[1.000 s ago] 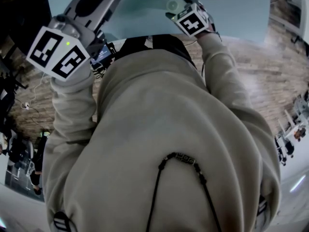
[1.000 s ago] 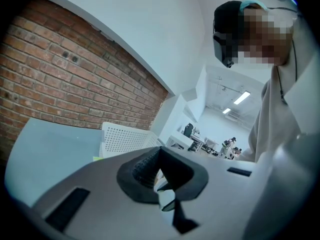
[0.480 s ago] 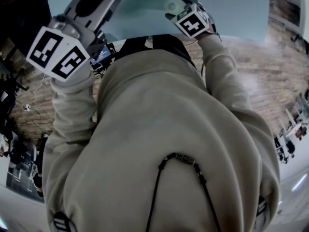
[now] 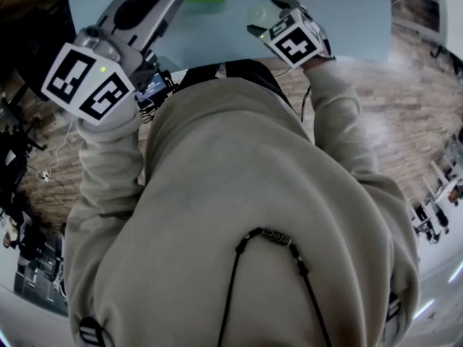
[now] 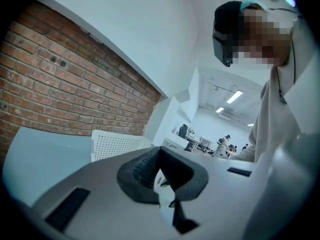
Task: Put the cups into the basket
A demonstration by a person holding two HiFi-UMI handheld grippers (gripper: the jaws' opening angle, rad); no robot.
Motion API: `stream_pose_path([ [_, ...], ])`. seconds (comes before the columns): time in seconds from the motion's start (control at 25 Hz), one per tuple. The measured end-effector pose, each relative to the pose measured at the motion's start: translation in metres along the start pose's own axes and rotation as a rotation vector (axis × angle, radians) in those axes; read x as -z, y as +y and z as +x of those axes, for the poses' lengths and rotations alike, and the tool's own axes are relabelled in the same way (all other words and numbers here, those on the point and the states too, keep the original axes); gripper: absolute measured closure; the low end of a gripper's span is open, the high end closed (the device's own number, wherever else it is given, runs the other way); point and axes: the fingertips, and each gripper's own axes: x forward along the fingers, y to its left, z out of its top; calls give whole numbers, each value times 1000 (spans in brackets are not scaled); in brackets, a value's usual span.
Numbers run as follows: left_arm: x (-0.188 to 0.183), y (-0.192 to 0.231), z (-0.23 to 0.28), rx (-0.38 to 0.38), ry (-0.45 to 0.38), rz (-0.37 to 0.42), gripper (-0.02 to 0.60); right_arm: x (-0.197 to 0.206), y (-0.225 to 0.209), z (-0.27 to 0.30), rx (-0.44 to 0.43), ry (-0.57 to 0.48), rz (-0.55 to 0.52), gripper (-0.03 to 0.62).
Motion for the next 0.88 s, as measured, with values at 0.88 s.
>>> stream_pose_path([
  [0.88,4,20,35,50,-102,131,586,-66,-34,-88,58,-203,-136,206],
])
